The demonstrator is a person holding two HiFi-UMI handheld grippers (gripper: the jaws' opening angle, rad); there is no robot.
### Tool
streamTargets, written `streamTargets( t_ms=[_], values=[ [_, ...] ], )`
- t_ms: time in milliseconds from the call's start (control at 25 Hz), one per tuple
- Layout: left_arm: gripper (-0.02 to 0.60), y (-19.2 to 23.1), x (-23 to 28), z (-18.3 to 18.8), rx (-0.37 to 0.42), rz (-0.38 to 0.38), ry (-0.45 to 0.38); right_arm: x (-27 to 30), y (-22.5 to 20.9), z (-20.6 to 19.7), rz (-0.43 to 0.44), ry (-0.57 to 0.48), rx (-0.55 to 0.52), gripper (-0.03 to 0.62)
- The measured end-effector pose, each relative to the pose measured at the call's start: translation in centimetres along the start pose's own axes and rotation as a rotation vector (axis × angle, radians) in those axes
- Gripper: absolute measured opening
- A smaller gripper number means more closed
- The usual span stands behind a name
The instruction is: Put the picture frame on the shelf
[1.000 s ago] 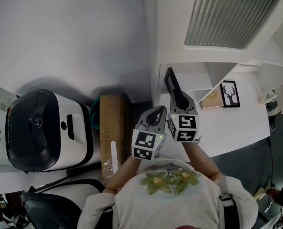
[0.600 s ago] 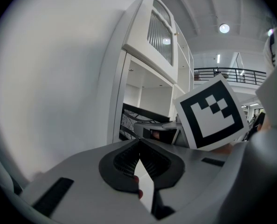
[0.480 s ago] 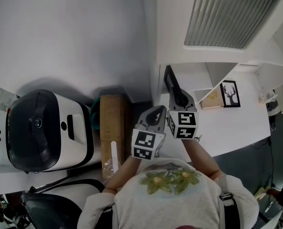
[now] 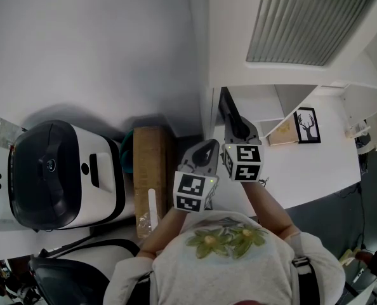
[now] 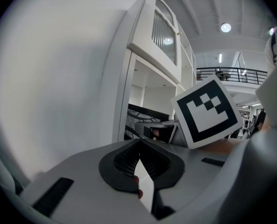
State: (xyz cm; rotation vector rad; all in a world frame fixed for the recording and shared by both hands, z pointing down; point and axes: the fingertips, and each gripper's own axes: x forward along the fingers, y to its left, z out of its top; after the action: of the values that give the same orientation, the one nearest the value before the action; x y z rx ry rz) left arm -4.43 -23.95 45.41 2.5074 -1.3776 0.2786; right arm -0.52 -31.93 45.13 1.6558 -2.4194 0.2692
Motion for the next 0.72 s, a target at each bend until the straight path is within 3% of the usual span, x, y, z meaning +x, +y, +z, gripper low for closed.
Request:
streamTargets(
  t_ms=[720],
  values=[
    [0.029, 0.23, 0.0, -0.07, -0.014, 0.016, -0.005, 0.35, 0.48, -0.07, 0.032, -0.013, -0.017, 0.038]
  ],
)
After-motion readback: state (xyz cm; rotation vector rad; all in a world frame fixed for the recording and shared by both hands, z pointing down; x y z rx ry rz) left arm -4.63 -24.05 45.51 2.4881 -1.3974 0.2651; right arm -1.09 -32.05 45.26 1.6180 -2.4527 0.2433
